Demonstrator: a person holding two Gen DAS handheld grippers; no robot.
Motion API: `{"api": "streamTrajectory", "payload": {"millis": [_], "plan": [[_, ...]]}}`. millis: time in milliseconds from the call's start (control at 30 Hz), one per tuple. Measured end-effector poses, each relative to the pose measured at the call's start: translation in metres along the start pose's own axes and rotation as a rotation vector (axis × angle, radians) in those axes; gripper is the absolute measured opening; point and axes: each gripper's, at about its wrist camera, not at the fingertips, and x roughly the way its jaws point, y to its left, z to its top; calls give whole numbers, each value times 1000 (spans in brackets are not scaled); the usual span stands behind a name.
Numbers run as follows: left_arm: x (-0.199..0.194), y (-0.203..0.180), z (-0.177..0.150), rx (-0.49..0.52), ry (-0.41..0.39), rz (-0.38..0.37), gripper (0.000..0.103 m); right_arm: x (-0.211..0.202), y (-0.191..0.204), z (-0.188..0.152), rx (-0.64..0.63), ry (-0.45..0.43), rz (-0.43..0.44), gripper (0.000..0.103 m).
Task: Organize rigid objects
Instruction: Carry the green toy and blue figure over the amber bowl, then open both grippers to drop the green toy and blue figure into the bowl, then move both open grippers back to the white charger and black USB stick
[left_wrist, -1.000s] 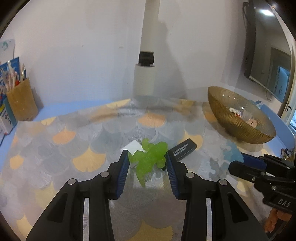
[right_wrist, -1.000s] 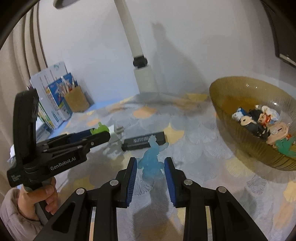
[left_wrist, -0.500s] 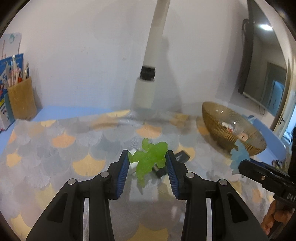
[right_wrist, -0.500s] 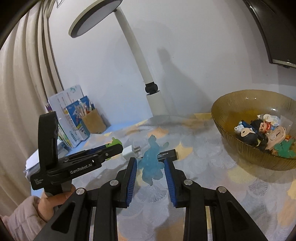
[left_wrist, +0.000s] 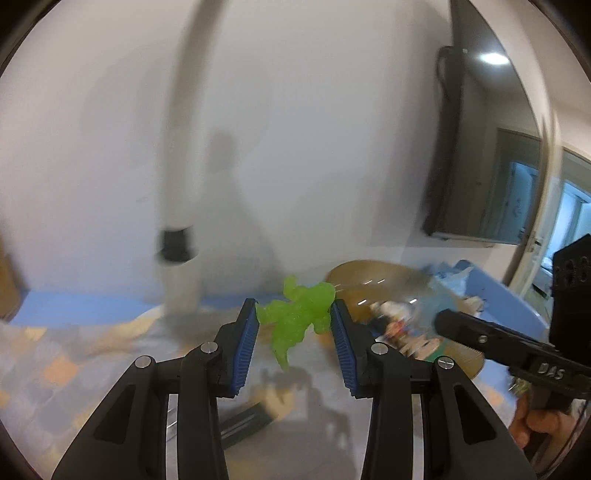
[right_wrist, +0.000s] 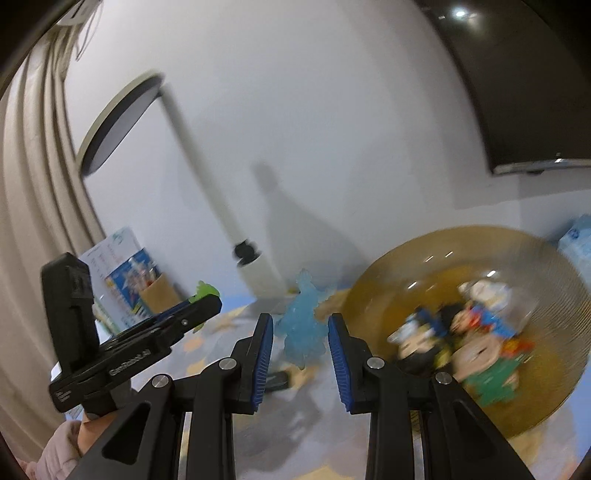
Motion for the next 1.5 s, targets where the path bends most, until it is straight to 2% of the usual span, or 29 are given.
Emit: {"api": "streamTrajectory", "payload": {"millis": [233,533,600,633,667,700,733,767,833,967,1200,1500], "plan": [[40,-48,28,46,9,-72,37,-19,-48,34,32,-25,-100,30],[87,-74,39,48,67,-138,37,-30,-101,43,107,-7,-188,30],[94,-77,38,57,105,-192,39,-29,-109,43,120,8,-190,30],[98,-80,36,69,134,-197,47,-28,-113,42,127,21,-182,30],[104,-82,34,76,156,-185,76,-27,-115,42,129,29,-172,39],[106,-83,31,80,181,-183,100,-26,-116,41,118,44,-167,71],[107,-83,28,78,179,-192,103,-24,-114,40,107,50,-175,90],[106,-83,26,79,171,-194,102,-24,-112,39,89,56,-192,103],[104,-81,24,80,154,-160,102,-27,-107,37,57,40,-205,103],[100,-72,27,72,169,-129,102,-29,-107,36,93,41,-207,103],[71,-43,31,80,160,-59,102,-33,-97,39,118,25,-202,103],[19,36,33,21,156,111,102,-16,-41,50,97,16,-138,103]]}}
